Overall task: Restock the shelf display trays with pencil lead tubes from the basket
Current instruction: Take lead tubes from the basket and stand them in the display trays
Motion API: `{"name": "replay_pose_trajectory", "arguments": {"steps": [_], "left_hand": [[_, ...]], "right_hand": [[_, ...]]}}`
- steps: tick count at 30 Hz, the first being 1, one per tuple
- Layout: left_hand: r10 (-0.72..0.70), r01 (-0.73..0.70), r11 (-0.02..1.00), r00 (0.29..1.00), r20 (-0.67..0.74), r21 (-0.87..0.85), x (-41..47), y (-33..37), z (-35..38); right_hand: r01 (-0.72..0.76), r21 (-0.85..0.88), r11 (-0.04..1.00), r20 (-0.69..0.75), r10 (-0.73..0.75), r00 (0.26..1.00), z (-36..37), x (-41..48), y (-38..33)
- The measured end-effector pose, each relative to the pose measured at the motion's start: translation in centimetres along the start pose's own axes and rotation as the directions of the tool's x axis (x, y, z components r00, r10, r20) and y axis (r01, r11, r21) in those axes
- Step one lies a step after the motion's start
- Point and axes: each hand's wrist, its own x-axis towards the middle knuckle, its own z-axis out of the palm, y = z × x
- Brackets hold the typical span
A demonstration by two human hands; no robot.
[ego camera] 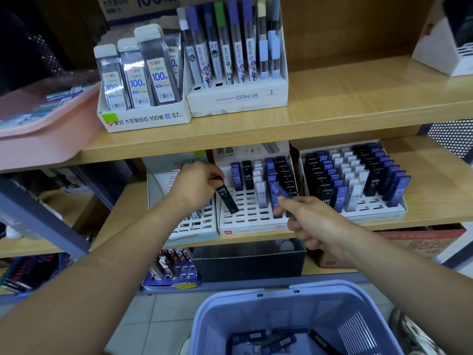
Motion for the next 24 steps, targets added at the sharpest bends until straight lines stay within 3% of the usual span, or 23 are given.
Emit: {"name": "replay_pose_trajectory", "arguments": {"steps": [3, 5, 8, 10, 13, 18, 24], "left_hand": [[0.006, -0.005, 1.000, 1.000, -0.015, 0.022, 0.1, -0.1, 0.3], [-0.048, 0.054, 0.992, 0.997, 0.053, -0.112, 0.3, 0.4, 0.3], [-0.090, 0.203, 0.897, 0.954, 0.285, -0.394, -0.2, 2.0, 0.1], [-0.049, 0.247, 0.830, 0.926, 0.375, -0.500, -0.7, 3.0, 0.2], [-0.021, 0.272, 0.752, 0.920, 0.391, -0.600, -1.1, 4.0, 0.6], [0.032, 0.293, 0.731, 0.887, 0.460, -0.617, -1.8, 5.1, 1.6], [0.105, 0.277, 0.804, 0.805, 0.584, -0.527, -2.8, 6.1, 2.6]], "right_hand": [[-0.036, 0.015, 0.999, 0.044, 0.036, 0.998, 0.0, -0.1, -0.1], [-0.023, -0.016, 1.000, 0.045, 0.024, 0.999, 0.0, 0.0, 0.2], [-0.003, -0.028, 1.000, 0.032, 0.004, 0.999, -0.4, 0.2, 0.5], [-0.021, 0.073, 0.997, 0.064, 0.017, 0.998, -0.8, 0.3, 0.6], [-0.092, 0.246, 0.965, 0.200, 0.042, 0.979, -1.1, 0.1, 0.8], [-0.099, 0.265, 0.959, 0.264, 0.027, 0.964, -1.1, -0.5, 1.5], [-0.066, 0.086, 0.994, 0.291, 0.038, 0.956, -1.9, -0.9, 3.0]]}}
